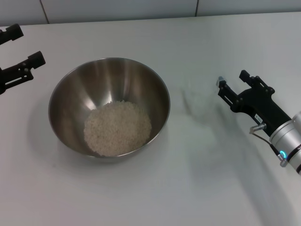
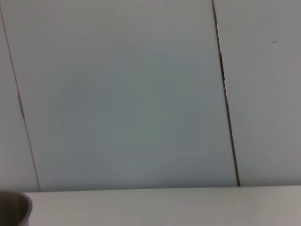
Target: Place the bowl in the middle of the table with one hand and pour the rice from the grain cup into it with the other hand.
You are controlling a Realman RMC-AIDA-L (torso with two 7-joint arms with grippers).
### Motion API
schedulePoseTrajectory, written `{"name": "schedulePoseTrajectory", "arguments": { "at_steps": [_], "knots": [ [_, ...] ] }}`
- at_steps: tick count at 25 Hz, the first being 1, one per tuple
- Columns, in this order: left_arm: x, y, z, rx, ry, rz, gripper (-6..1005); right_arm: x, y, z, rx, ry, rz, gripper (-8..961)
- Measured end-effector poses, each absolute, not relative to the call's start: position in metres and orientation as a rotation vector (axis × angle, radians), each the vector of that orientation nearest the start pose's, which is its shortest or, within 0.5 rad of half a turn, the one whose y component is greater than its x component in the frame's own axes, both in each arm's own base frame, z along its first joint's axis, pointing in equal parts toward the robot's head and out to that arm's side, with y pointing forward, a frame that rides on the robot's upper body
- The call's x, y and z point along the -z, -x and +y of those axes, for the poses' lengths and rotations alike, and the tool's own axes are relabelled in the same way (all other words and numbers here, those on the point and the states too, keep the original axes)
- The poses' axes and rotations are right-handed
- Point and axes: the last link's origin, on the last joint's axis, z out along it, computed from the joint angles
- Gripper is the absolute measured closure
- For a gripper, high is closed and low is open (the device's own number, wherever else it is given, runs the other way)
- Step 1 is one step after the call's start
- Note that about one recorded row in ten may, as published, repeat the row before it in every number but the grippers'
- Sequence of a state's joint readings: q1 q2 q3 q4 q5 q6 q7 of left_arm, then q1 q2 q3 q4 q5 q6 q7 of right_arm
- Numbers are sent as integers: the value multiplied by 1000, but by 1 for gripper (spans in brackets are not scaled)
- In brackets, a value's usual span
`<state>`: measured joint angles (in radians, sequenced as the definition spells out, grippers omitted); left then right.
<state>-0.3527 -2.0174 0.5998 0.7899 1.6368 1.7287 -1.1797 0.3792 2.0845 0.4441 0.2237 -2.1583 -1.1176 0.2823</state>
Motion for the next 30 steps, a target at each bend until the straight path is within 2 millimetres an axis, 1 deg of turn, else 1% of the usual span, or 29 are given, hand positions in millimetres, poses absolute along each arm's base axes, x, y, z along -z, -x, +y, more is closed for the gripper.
{"name": "schedulePoseTrajectory", "arguments": {
  "at_steps": [3, 6, 7, 8, 9, 10, 11, 14, 15, 17, 21, 27, 29, 30],
  "knots": [
    [-92, 279, 304, 958, 2382, -245, 184, 71, -321, 288, -751, 1855, 708, 317],
    [-92, 279, 303, 952, 2386, -241, 183, 72, -321, 275, -781, 1857, 702, 276],
    [-92, 279, 303, 947, 2386, -232, 183, 72, -321, 275, -781, 1857, 702, 263],
    [-92, 279, 303, 947, 2386, -232, 183, 72, -322, 270, -789, 1854, 702, 249],
    [-92, 279, 303, 945, 2386, -228, 183, 72, -323, 267, -794, 1851, 703, 249],
    [-92, 279, 303, 945, 2386, -228, 183, 72, -325, 260, -797, 1847, 710, 249],
    [-92, 279, 303, 944, 2387, -228, 183, 72, -325, 260, -797, 1847, 710, 250],
    [-92, 278, 302, 960, 2395, -228, 183, 73, -330, 249, -796, 1841, 726, 250],
    [-92, 278, 302, 960, 2395, -228, 183, 74, -331, 242, -799, 1842, 735, 250],
    [-91, 277, 301, 963, 2401, -226, 183, 75, -331, 239, -805, 1845, 733, 251],
    [-90, 278, 300, 963, 2408, -235, 184, 74, -323, 223, -878, 1867, 686, 251],
    [-90, 279, 297, 965, 2408, -240, 184, 72, -321, 220, -899, 1881, 667, 250],
    [-90, 280, 296, 968, 2407, -242, 184, 72, -314, 217, -943, 1910, 620, 250],
    [-91, 280, 294, 969, 2409, -242, 184, 71, -305, 215, -1004, 1936, 568, 250]
  ]
}}
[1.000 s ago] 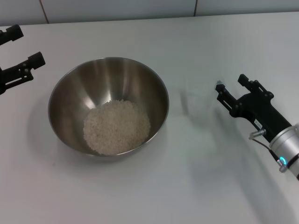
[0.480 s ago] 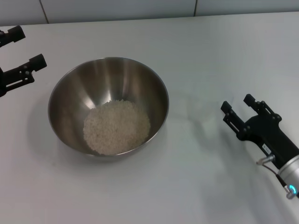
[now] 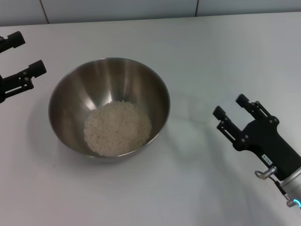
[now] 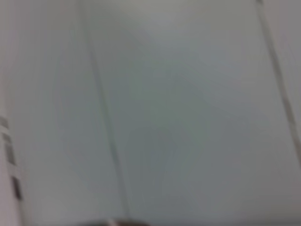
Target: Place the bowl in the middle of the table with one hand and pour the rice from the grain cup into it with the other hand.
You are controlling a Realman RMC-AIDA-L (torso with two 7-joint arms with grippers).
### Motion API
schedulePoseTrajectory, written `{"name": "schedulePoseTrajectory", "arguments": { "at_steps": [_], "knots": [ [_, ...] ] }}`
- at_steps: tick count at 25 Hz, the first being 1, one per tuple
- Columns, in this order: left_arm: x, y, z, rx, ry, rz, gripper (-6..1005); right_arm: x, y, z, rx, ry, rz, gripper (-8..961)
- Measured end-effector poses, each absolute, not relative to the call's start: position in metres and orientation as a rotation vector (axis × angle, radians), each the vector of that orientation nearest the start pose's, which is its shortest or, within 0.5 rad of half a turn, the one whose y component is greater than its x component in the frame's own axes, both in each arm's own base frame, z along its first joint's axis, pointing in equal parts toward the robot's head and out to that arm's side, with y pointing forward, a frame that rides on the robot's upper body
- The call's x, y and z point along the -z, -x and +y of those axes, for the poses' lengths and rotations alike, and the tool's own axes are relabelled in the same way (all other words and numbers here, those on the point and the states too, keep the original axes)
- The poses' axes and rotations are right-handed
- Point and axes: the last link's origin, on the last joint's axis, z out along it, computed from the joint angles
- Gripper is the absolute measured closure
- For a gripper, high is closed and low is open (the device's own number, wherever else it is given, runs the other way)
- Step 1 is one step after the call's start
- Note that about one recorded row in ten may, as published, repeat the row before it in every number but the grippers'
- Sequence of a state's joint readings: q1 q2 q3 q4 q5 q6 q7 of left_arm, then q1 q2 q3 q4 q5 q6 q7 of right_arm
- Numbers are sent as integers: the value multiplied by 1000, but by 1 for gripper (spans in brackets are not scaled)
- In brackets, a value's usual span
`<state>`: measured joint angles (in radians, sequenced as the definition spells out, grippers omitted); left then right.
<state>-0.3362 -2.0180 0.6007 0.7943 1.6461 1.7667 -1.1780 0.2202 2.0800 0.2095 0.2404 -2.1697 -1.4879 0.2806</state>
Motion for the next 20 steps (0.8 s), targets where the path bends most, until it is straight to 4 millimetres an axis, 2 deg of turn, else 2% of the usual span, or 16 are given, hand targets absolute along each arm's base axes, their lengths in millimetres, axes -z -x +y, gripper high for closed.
{"name": "schedulePoseTrajectory", "arguments": {
  "at_steps": [4, 7, 8, 10, 13, 17, 18, 20],
  "knots": [
    [-91, 281, 293, 970, 2416, -241, 183, 64, -293, 214, -1098, 1978, 472, 251],
    [-89, 281, 285, 978, 2456, -223, 183, 57, -281, 216, -1196, 2172, 328, 251],
    [-89, 281, 285, 978, 2456, -223, 183, 57, -281, 216, -1196, 2172, 328, 251],
    [-91, 284, 276, 974, 2497, -210, 183, 53, -279, 220, -1231, 2275, 314, 251],
    [-91, 285, 274, 970, 2505, -210, 183, 45, -278, 232, -1241, 2388, 342, 251],
    [-91, 287, 271, 958, 2514, -216, 184, 41, -276, 241, -1223, 2430, 316, 251],
    [-89, 297, 262, 907, 2528, -227, 184, 40, -275, 244, -1216, 2434, 300, 250],
    [-87, 300, 258, 893, 2533, -227, 184, 37, -271, 254, -1204, 2442, 263, 250]
  ]
}}
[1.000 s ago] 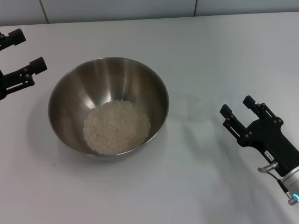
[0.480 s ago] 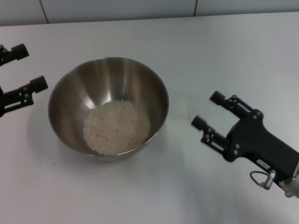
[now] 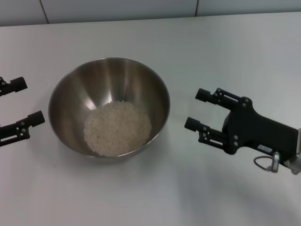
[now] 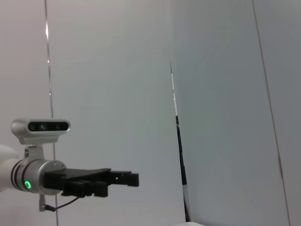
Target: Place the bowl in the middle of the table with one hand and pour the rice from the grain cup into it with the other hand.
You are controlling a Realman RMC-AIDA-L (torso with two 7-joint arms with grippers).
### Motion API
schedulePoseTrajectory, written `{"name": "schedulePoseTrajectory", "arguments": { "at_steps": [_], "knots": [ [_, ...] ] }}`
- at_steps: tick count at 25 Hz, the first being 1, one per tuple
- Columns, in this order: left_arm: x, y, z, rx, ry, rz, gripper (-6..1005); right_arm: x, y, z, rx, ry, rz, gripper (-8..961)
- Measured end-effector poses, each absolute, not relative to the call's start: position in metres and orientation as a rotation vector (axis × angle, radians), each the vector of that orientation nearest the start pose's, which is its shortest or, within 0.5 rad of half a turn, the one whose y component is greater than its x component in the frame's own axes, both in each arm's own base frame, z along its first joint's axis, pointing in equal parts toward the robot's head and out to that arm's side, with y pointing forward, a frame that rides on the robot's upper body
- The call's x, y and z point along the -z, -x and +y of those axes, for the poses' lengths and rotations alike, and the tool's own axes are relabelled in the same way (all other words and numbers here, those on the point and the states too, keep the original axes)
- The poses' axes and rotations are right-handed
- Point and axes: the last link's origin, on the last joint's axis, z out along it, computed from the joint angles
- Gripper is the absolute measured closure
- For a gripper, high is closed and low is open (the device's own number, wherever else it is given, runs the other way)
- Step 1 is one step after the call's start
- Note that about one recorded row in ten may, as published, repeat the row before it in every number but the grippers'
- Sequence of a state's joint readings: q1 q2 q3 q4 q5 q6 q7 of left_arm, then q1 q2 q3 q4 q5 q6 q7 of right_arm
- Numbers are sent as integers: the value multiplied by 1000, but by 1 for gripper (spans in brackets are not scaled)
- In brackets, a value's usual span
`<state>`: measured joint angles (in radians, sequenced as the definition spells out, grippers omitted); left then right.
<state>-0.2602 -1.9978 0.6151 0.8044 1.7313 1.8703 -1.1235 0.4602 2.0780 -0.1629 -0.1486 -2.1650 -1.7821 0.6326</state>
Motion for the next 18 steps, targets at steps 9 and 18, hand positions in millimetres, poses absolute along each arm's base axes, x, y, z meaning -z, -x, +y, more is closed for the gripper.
{"name": "schedulePoseTrajectory", "arguments": {
  "at_steps": [9, 18],
  "knots": [
    [-70, 307, 247, 863, 2562, -240, 183, 36, -263, 270, -1170, 2468, 216, 250],
    [-57, 300, 248, 895, 2572, -231, 184, 44, -256, 286, -1118, 2491, 207, 251]
  ]
}}
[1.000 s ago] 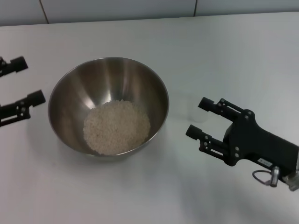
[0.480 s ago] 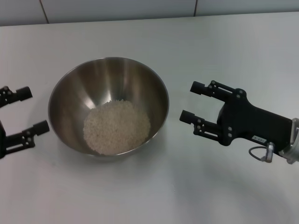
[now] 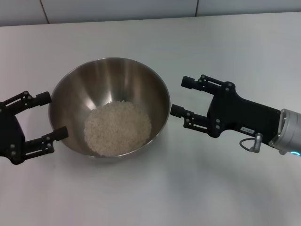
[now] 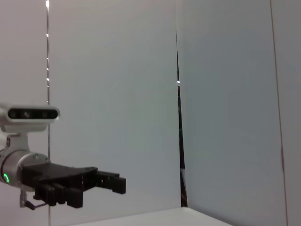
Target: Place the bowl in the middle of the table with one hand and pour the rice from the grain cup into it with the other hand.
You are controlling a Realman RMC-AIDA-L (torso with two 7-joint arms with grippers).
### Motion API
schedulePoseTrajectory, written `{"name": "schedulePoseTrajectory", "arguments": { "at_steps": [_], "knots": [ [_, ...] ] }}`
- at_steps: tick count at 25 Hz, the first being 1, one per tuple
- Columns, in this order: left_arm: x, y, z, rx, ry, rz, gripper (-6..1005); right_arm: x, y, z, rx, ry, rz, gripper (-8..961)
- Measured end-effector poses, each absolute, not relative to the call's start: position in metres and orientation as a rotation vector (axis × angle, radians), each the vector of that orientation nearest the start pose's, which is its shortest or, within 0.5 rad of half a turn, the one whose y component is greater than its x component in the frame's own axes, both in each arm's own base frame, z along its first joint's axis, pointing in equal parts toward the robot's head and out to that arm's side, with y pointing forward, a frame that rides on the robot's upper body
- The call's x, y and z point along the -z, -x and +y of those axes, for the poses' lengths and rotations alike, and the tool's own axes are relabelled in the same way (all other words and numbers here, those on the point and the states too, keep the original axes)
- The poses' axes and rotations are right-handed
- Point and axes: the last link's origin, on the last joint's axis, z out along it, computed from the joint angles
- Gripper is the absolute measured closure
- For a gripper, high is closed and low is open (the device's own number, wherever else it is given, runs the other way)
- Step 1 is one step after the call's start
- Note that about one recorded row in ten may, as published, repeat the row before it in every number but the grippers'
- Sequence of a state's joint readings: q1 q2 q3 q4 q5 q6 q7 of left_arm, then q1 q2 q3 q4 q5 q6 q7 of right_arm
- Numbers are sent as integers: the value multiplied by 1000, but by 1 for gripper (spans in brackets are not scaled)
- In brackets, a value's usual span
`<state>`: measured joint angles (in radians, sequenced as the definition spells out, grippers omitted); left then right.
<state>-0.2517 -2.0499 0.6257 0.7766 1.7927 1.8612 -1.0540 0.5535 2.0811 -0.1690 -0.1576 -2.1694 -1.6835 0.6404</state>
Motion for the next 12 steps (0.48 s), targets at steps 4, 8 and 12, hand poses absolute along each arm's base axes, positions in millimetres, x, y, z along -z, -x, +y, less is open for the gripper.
{"name": "schedulePoseTrajectory", "arguments": {
  "at_steps": [4, 8, 12],
  "knots": [
    [-53, 294, 254, 913, 2576, -204, 184, 46, -254, 289, -1106, 2496, 205, 251],
    [-51, 293, 258, 919, 2573, -211, 184, 47, -253, 290, -1107, 2498, 199, 251],
    [-48, 291, 262, 937, 2573, -219, 184, 47, -253, 290, -1107, 2493, 199, 251]
  ]
}}
